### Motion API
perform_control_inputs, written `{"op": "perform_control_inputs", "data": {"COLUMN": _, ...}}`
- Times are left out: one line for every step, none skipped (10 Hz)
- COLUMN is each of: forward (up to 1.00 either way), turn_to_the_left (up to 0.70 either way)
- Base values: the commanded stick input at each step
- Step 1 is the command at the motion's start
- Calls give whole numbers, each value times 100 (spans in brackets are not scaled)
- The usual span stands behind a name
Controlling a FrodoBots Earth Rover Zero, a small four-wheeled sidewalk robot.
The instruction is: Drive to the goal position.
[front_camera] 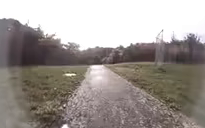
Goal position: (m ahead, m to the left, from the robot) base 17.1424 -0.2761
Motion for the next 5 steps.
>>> {"op": "perform_control_inputs", "data": {"forward": 100, "turn_to_the_left": 0}}
{"op": "perform_control_inputs", "data": {"forward": 100, "turn_to_the_left": 0}}
{"op": "perform_control_inputs", "data": {"forward": 100, "turn_to_the_left": 0}}
{"op": "perform_control_inputs", "data": {"forward": 100, "turn_to_the_left": 0}}
{"op": "perform_control_inputs", "data": {"forward": 100, "turn_to_the_left": 0}}
